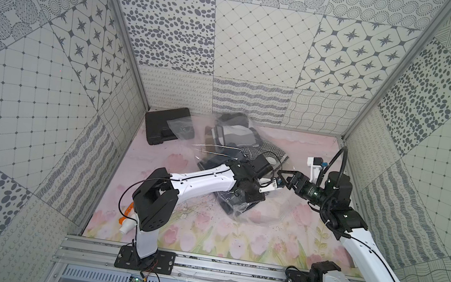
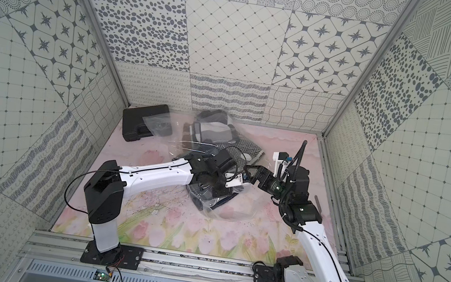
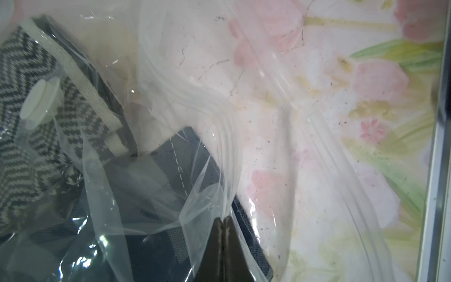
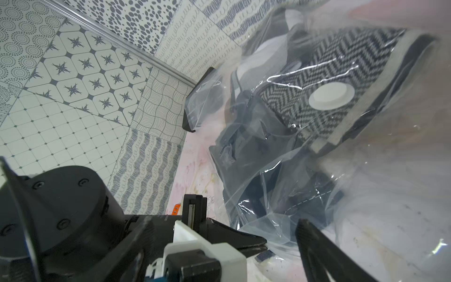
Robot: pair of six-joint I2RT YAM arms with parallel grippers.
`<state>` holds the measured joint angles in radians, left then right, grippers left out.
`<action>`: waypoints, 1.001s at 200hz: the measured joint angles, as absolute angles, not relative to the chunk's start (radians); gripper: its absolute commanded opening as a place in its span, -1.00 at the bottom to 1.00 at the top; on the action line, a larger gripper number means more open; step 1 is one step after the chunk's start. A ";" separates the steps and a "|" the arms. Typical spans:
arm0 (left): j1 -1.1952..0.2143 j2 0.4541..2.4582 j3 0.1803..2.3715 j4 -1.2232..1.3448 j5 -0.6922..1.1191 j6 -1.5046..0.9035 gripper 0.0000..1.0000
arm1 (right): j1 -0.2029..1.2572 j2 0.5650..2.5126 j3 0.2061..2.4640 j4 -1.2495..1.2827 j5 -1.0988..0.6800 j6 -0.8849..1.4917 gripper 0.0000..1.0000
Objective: Take the blanket out of the vacuum bag
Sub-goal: Take out the blanket from the vacuum bag.
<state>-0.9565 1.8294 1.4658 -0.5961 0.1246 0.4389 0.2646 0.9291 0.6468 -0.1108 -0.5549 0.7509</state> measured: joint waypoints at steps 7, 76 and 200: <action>-0.955 1.828 1.459 -0.615 0.118 0.436 -1.00 | 0.280 0.931 0.629 -0.084 -0.543 0.770 0.70; -0.950 1.761 1.386 -0.609 -0.012 0.397 -1.00 | 0.368 0.812 0.615 -0.183 -0.389 0.779 0.94; -0.870 1.703 1.415 -0.416 -0.062 0.167 -1.00 | 0.374 0.875 0.479 -0.216 -0.383 0.773 0.89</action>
<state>-0.8696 1.7027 1.4155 -0.4156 -0.0624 0.1665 0.3737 0.8745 0.4786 -0.2161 -0.3832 0.7727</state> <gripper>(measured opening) 0.044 0.944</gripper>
